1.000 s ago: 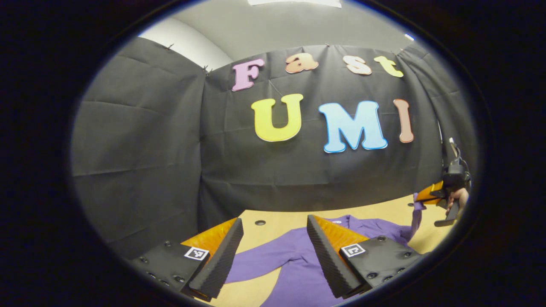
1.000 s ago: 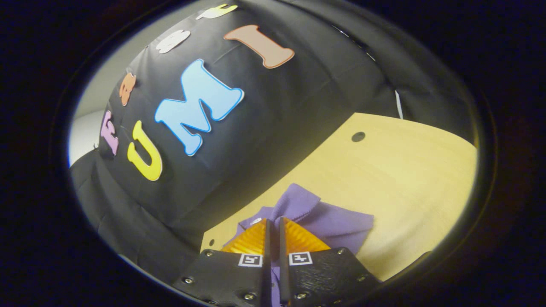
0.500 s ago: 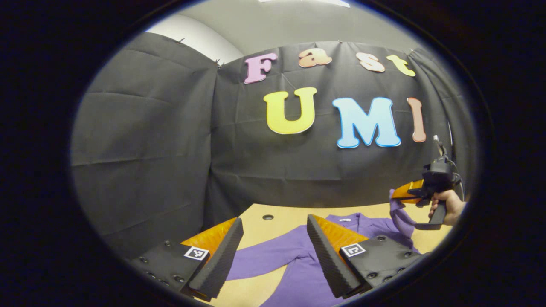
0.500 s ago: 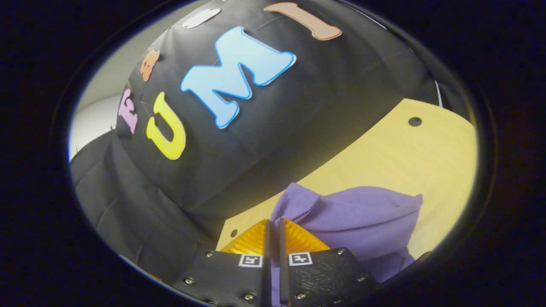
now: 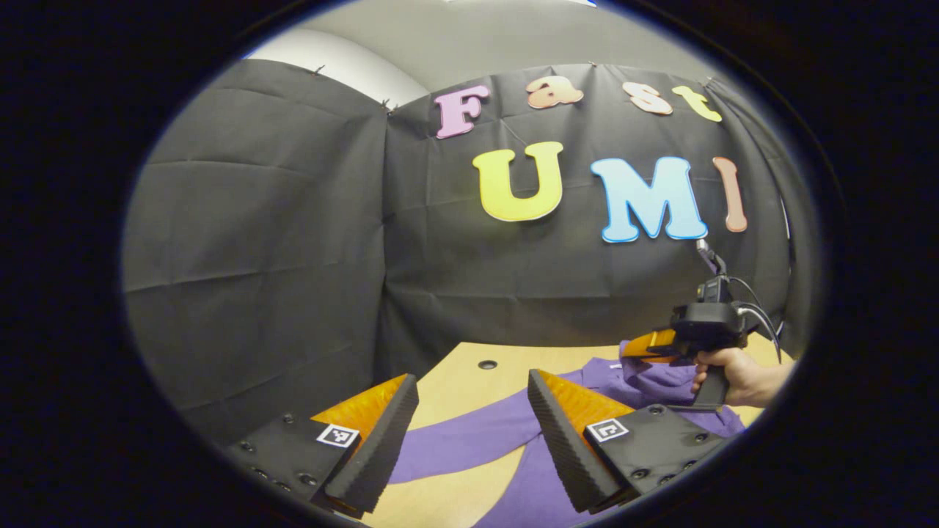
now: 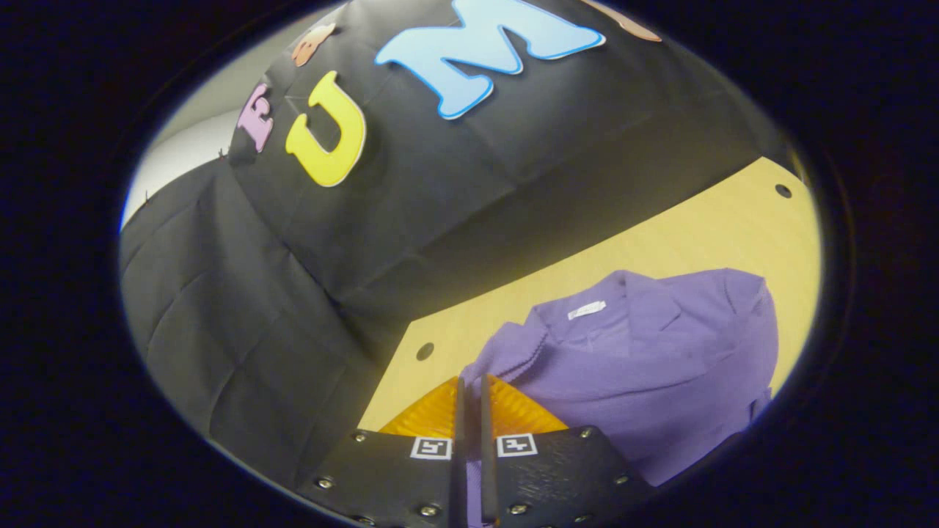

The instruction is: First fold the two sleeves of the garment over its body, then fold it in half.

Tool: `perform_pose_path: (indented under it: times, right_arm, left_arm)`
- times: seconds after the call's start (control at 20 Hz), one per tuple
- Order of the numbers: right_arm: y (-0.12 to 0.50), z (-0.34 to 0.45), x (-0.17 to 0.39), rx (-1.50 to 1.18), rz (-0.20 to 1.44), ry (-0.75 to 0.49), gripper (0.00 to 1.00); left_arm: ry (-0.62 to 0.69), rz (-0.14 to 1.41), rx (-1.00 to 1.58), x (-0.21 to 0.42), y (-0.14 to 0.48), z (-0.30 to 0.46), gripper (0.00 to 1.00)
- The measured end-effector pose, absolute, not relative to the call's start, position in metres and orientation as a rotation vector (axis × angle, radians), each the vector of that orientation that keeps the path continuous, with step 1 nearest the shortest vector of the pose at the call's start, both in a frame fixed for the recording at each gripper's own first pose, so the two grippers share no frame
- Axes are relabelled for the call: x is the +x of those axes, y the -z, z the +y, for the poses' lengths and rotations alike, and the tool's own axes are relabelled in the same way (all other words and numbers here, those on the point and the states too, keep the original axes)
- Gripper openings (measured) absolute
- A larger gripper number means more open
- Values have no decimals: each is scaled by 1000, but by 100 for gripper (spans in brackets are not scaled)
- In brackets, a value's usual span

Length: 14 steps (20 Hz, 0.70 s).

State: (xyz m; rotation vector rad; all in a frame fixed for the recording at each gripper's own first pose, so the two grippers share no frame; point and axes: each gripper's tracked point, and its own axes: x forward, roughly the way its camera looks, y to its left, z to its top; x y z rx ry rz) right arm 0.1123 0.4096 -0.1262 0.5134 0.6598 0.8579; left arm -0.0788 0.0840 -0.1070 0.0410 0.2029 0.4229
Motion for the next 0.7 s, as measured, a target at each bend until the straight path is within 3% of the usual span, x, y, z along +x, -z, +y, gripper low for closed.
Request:
perform_pose_path:
  times: [0.7]
  right_arm:
    - [155, 429, 88, 266, 636, -814, 6]
  left_arm:
    - [-477, 249, -5, -104, 150, 139, 100]
